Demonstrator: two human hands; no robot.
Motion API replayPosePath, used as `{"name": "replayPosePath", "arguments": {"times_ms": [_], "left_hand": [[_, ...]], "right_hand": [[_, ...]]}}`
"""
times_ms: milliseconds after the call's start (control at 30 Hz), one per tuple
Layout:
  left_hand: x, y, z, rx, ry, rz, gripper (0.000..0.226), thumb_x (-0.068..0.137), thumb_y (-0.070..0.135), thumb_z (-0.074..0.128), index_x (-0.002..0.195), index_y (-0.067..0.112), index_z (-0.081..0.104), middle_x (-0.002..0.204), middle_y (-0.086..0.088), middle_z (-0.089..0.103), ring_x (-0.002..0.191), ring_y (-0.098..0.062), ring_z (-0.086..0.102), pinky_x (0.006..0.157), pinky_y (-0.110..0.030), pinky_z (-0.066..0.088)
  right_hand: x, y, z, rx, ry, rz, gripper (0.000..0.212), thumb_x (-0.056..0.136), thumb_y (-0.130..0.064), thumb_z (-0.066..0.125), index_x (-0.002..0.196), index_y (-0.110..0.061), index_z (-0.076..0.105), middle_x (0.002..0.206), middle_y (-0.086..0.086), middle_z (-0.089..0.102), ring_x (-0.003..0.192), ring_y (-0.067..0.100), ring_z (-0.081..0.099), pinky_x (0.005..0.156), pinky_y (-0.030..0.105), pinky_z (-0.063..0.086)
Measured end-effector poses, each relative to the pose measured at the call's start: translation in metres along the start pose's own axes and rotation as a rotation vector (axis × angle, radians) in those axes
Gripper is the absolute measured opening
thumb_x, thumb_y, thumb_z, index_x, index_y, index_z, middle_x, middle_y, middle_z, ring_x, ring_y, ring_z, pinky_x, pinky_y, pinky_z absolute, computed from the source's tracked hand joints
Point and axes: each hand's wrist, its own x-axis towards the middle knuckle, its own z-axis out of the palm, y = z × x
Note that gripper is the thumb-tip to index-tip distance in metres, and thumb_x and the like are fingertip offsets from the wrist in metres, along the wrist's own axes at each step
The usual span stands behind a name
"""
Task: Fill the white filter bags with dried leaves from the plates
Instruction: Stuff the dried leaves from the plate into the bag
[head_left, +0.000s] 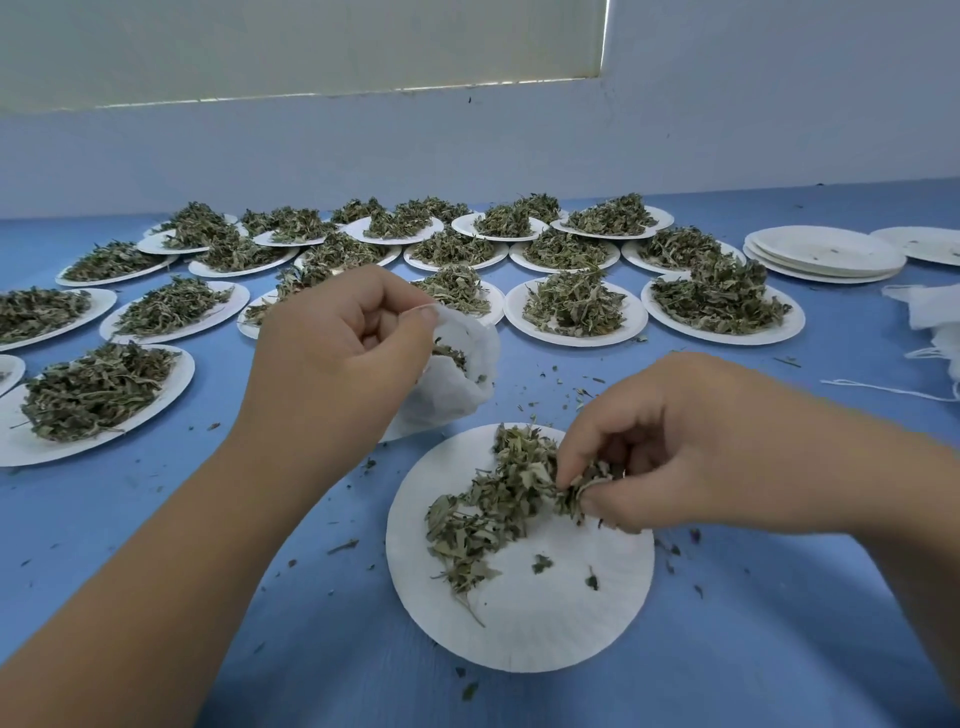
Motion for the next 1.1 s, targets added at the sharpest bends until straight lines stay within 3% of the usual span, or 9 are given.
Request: {"name": "replayPosePath", "arguments": {"times_ms": [100, 200, 300, 433, 600, 733, 867, 1000, 1100], "left_hand": [[-0.001, -0.001, 0.002, -0.01, -0.009, 0.009, 0.016, 0.088, 0.01, 0.064, 0.077, 0.021, 0.069, 0.064, -0.011, 0.056, 0.064, -0.032, 0.052, 0.055, -0.032, 0.042], [-0.003, -0.001, 0.001, 0.027, -0.019, 0.069, 0.019, 0.089, 0.008, 0.064, 0.077, 0.023, 0.067, 0.063, -0.008, 0.054, 0.054, -0.023, 0.048, 0.049, -0.023, 0.039], [-0.003, -0.002, 0.0, 0.075, -0.01, 0.122, 0.022, 0.09, 0.008, 0.063, 0.076, 0.025, 0.065, 0.06, -0.006, 0.051, 0.047, -0.01, 0.039, 0.046, -0.009, 0.032], [-0.003, -0.002, 0.002, 0.094, -0.057, 0.135, 0.013, 0.086, 0.019, 0.059, 0.077, 0.021, 0.067, 0.057, -0.003, 0.048, 0.047, -0.008, 0.039, 0.047, -0.009, 0.031], [-0.008, -0.001, 0.008, 0.118, -0.138, 0.139, 0.012, 0.083, 0.019, 0.057, 0.078, 0.016, 0.069, 0.062, -0.003, 0.051, 0.048, -0.008, 0.04, 0.046, -0.012, 0.031], [-0.01, 0.0, 0.012, 0.126, -0.177, 0.152, 0.013, 0.084, 0.018, 0.058, 0.076, 0.016, 0.068, 0.058, -0.005, 0.049, 0.05, -0.017, 0.042, 0.046, -0.013, 0.031], [-0.012, 0.0, 0.014, 0.112, -0.212, 0.14, 0.015, 0.087, 0.009, 0.064, 0.076, 0.018, 0.069, 0.054, -0.005, 0.049, 0.045, -0.009, 0.038, 0.046, -0.012, 0.03], [-0.015, 0.001, 0.017, 0.113, -0.247, 0.138, 0.014, 0.086, 0.013, 0.064, 0.076, 0.021, 0.068, 0.054, -0.003, 0.05, 0.045, -0.005, 0.038, 0.046, -0.01, 0.03], [-0.017, 0.003, 0.02, 0.136, -0.245, 0.135, 0.011, 0.083, 0.02, 0.06, 0.076, 0.021, 0.068, 0.055, -0.001, 0.051, 0.045, -0.005, 0.04, 0.046, -0.01, 0.03]], "right_hand": [[0.001, 0.005, -0.006, 0.128, -0.001, -0.03, 0.015, 0.072, -0.027, 0.078, 0.084, -0.035, 0.074, 0.069, -0.002, 0.065, 0.057, 0.001, 0.056, 0.057, 0.017, 0.047], [0.002, 0.005, -0.009, 0.26, 0.019, -0.082, 0.015, 0.07, -0.025, 0.076, 0.085, -0.028, 0.075, 0.072, 0.008, 0.061, 0.062, 0.012, 0.06, 0.061, 0.021, 0.05], [0.004, 0.004, -0.009, 0.325, 0.059, -0.128, 0.014, 0.072, -0.02, 0.075, 0.083, -0.028, 0.075, 0.068, -0.002, 0.062, 0.062, 0.01, 0.061, 0.06, 0.018, 0.049], [0.007, 0.0, -0.005, 0.415, 0.097, -0.174, 0.013, 0.073, -0.015, 0.073, 0.083, -0.023, 0.074, 0.066, -0.006, 0.062, 0.06, 0.008, 0.059, 0.058, 0.014, 0.047], [0.013, -0.002, 0.003, 0.452, 0.144, -0.185, 0.012, 0.073, -0.012, 0.071, 0.081, -0.021, 0.073, 0.063, -0.009, 0.061, 0.058, 0.005, 0.057, 0.057, 0.013, 0.047], [0.016, -0.001, 0.006, 0.421, 0.142, -0.127, 0.01, 0.078, -0.011, 0.073, 0.082, -0.021, 0.072, 0.063, -0.01, 0.06, 0.058, 0.005, 0.058, 0.058, 0.013, 0.047], [0.018, 0.001, 0.007, 0.366, 0.155, -0.056, 0.009, 0.077, -0.018, 0.072, 0.082, -0.026, 0.071, 0.065, -0.006, 0.061, 0.059, 0.012, 0.062, 0.061, 0.02, 0.051], [0.02, 0.002, 0.011, 0.339, 0.158, -0.034, 0.016, 0.082, -0.008, 0.07, 0.08, -0.024, 0.068, 0.071, 0.002, 0.061, 0.061, 0.018, 0.061, 0.06, 0.025, 0.053], [0.019, 0.001, 0.015, 0.33, 0.176, -0.033, 0.013, 0.077, -0.016, 0.07, 0.081, -0.026, 0.064, 0.074, 0.0, 0.06, 0.063, 0.015, 0.057, 0.058, 0.025, 0.051]]}}
